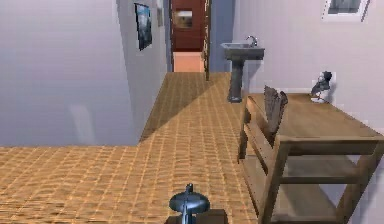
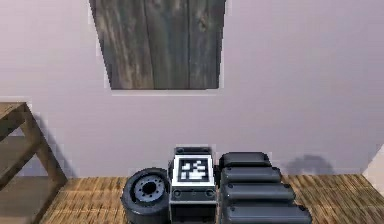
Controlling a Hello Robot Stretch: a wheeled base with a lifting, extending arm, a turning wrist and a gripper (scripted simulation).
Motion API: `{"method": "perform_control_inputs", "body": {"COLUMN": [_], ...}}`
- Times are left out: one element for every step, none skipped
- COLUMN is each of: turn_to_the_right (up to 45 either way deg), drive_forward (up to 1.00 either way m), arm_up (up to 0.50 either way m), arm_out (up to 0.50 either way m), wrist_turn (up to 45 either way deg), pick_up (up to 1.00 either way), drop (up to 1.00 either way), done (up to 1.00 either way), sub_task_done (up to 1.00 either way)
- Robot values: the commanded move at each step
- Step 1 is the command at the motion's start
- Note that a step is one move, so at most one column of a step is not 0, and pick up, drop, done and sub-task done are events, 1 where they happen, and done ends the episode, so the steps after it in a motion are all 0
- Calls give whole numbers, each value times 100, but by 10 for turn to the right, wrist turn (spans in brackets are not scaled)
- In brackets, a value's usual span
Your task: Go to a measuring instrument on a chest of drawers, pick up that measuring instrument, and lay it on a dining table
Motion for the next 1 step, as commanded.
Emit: {"method": "perform_control_inputs", "body": {"turn_to_the_right": [-30], "drive_forward": [0], "arm_up": [0], "arm_out": [0], "wrist_turn": [0], "pick_up": [0], "drop": [0], "done": [0], "sub_task_done": [0]}}
